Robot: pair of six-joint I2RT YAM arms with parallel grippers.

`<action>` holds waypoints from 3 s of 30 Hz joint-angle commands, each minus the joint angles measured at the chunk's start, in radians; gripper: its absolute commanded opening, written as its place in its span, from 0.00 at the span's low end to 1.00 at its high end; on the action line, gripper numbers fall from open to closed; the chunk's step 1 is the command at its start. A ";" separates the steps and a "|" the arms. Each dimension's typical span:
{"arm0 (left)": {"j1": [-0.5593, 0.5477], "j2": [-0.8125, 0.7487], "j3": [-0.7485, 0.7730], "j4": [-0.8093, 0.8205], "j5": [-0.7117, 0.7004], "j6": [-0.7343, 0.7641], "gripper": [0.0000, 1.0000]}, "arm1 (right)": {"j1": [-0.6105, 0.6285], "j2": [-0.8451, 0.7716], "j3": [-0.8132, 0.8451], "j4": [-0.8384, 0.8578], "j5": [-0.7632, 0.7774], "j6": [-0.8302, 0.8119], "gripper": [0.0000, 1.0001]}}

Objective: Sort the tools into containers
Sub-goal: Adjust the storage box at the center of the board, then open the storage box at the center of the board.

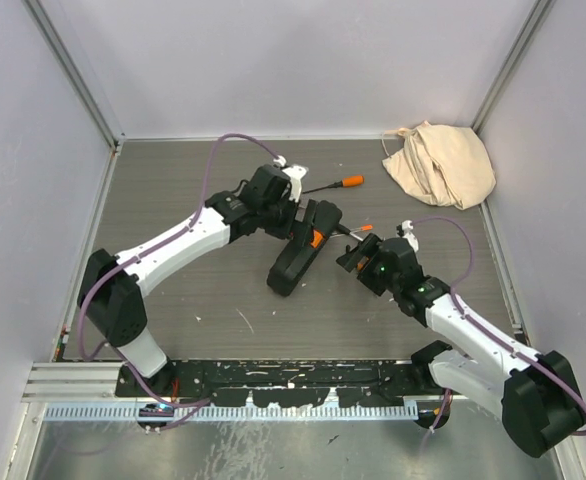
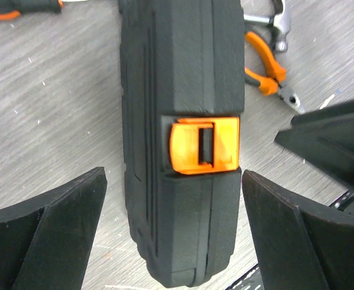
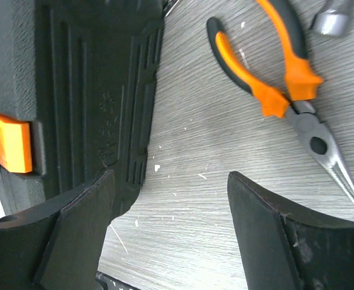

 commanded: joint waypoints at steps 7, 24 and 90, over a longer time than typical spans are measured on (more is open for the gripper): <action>-0.099 -0.093 -0.090 -0.010 -0.125 0.028 0.99 | -0.047 -0.025 0.036 -0.012 -0.021 0.010 0.81; -0.162 -0.146 -0.194 0.068 -0.029 -0.117 0.99 | -0.050 -0.033 0.055 -0.021 -0.034 0.038 0.82; -0.007 0.020 -0.215 0.132 -0.181 -0.247 0.89 | -0.129 0.342 0.120 0.236 -0.198 -0.264 0.64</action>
